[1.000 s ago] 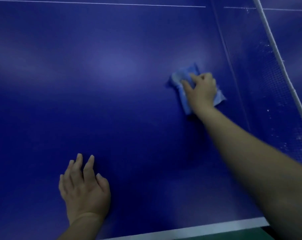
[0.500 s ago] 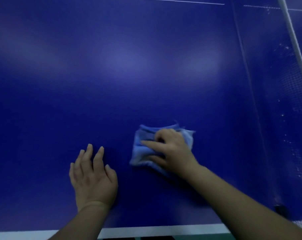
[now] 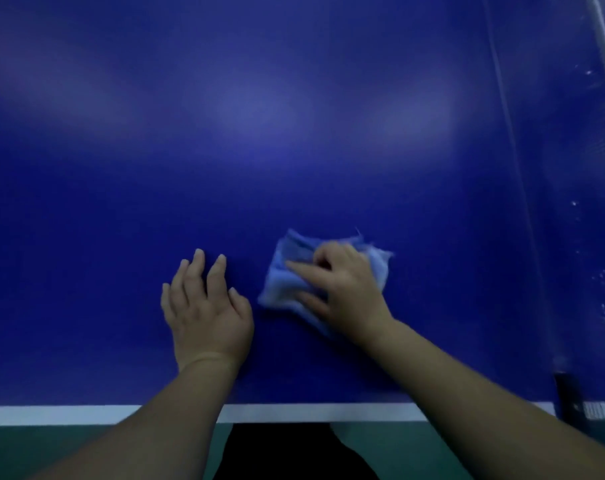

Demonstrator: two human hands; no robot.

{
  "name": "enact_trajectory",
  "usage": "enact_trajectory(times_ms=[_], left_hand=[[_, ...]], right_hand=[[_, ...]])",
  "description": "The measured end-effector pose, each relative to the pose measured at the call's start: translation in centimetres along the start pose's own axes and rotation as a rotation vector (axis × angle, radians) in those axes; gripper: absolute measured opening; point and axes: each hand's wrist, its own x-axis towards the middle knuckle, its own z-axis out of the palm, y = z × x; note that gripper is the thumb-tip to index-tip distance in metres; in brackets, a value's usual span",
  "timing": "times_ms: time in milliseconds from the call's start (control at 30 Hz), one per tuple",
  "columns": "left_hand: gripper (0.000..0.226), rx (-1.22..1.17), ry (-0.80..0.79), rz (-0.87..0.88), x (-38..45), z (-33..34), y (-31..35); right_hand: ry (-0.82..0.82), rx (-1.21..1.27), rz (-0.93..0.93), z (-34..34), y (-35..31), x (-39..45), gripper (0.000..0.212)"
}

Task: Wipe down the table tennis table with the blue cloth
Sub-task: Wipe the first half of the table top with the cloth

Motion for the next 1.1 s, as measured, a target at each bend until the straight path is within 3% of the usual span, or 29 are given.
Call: enact_trajectory(times_ms=[100, 233, 300, 367, 500, 600, 667, 767, 833, 933, 1100], left_hand=[[0.049, -0.004, -0.009, 0.010, -0.1, -0.1, -0.2], [0.049, -0.057, -0.034, 0.048, 0.1, -0.7, -0.3], [0.046, -0.130, -0.061, 0.098, 0.3, -1.4, -1.5], [0.043, -0.114, -0.043, 0.154, 0.5, -2.4, -4.1], [0.042, -0.012, 0.063, 0.053, 0.8, -4.9, -11.6], [0.051, 0.030, 0.087, -0.027, 1.5, -6.5, -16.6], [0.056, 0.036, 0.092, -0.054, 2.1, -7.2, -18.8], [0.055, 0.049, 0.114, -0.035, 2.3, -7.4, -19.8], [0.053, 0.031, 0.132, -0.030, 2.3, -7.2, -19.9], [0.049, 0.026, 0.132, -0.021, 2.4, -7.0, -20.2], [0.045, 0.008, 0.135, -0.022, 2.4, -7.0, -20.6]], right_hand=[[0.046, -0.061, 0.048, -2.5, 2.8, -3.9, 0.036], [0.313, -0.246, 0.512, -4.1, 6.9, -1.2, 0.036], [0.336, -0.265, 0.636, -2.8, 5.5, 0.8, 0.036], [0.300, -0.233, 0.570, -0.6, 1.9, 1.6, 0.033], [0.115, -0.085, 0.163, 3.5, -6.8, -1.8, 0.035], [0.067, -0.083, 0.077, 2.1, -6.1, -5.5, 0.035], [0.168, -0.182, 0.252, 0.3, -3.3, -6.7, 0.035], [0.321, -0.270, 0.661, -0.3, -1.7, -5.8, 0.036], [0.343, -0.290, 0.767, 1.5, -3.3, -3.2, 0.034], [0.303, -0.218, 0.632, 5.3, -8.5, 1.0, 0.030], [0.072, -0.099, 0.139, 9.0, -15.7, -0.3, 0.035]])
